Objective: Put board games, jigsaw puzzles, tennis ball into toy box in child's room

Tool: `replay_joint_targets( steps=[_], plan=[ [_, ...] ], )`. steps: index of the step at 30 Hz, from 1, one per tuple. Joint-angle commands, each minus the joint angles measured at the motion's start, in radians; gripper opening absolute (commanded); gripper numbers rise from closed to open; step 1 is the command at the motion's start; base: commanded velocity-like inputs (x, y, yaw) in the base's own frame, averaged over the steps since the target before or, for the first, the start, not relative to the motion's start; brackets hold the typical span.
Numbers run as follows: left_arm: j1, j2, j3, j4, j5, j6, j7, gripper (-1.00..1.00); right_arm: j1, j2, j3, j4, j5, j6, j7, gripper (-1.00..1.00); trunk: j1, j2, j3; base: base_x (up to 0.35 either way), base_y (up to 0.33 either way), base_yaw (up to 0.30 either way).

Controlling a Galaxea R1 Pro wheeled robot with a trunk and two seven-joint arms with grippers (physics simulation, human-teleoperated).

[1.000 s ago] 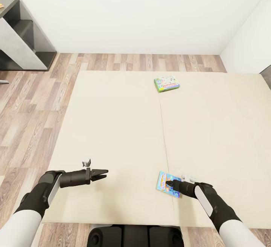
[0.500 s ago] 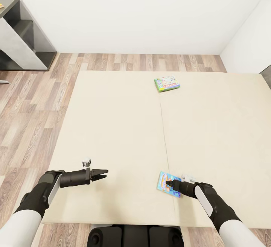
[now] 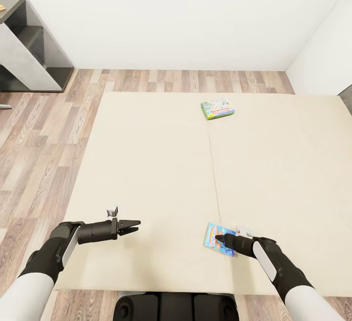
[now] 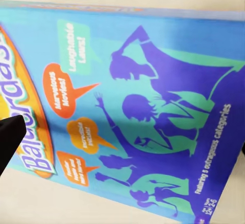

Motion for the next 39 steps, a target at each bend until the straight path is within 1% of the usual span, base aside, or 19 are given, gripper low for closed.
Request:
replay_joint_targets(
  steps=[1, 39],
  plan=[
    [0.000, 0.000, 0.000, 0.000, 0.001, 0.010, -0.003, 1.00, 0.000, -0.001, 0.002, -0.001, -0.001, 0.004, 0.001, 1.00, 0.000, -0.001, -0.001, 0.000, 0.017, 0.000],
    [-0.001, 0.000, 0.000, 0.000, 0.002, 0.010, -0.003, 1.00, 0.000, 0.001, 0.002, -0.001, -0.001, 0.004, 0.001, 1.00, 0.000, -0.001, -0.001, 0.000, 0.049, 0.000]
  ],
)
